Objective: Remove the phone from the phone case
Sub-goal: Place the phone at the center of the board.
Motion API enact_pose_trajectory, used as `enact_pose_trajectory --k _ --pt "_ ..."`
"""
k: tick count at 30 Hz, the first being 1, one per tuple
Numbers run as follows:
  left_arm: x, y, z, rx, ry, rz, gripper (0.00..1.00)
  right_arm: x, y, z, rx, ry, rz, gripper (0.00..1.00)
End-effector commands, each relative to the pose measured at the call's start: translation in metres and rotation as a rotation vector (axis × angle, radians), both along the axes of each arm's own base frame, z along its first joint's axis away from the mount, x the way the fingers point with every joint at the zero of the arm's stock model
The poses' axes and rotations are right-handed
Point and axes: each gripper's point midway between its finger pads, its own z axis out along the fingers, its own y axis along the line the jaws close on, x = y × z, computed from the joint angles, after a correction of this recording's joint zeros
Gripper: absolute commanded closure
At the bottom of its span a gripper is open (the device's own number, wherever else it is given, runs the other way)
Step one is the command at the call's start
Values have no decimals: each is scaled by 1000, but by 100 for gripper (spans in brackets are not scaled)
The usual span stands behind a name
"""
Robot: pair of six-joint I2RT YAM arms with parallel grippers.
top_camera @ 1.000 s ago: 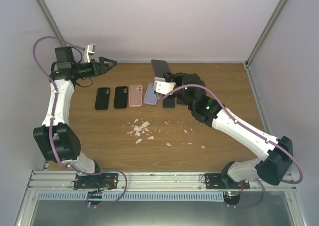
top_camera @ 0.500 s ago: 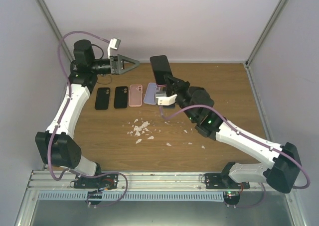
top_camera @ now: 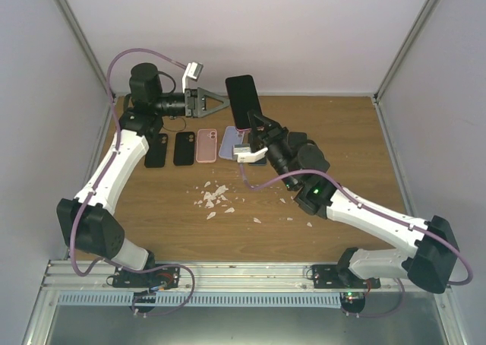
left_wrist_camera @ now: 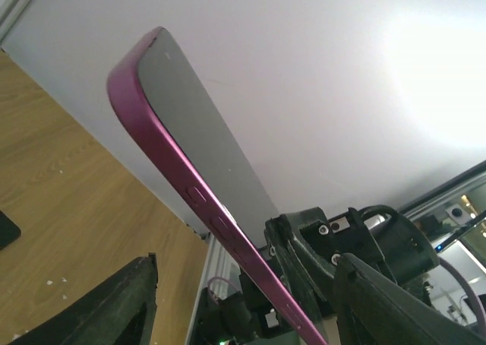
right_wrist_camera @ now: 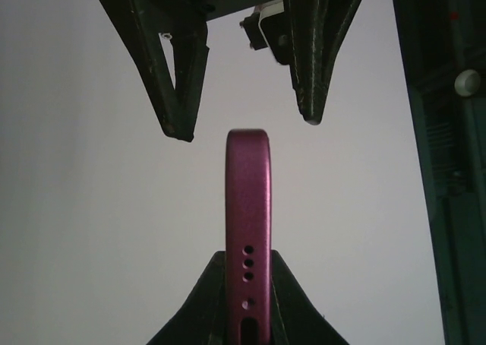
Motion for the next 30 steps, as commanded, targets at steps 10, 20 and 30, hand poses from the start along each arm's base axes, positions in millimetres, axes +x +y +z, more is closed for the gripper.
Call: enact_pose_trajectory --k 10,20,30 --pt "0 -14 -6 -26 21 -47 53 -20 -4 32 76 -147 -1 100" --pt "-1 -15 -7 -44 39 -66 83 -21 -2 24 66 -147 2 100" --pt "2 -11 -1 -48 10 -59 100 -21 -4 8 46 -118 3 64"
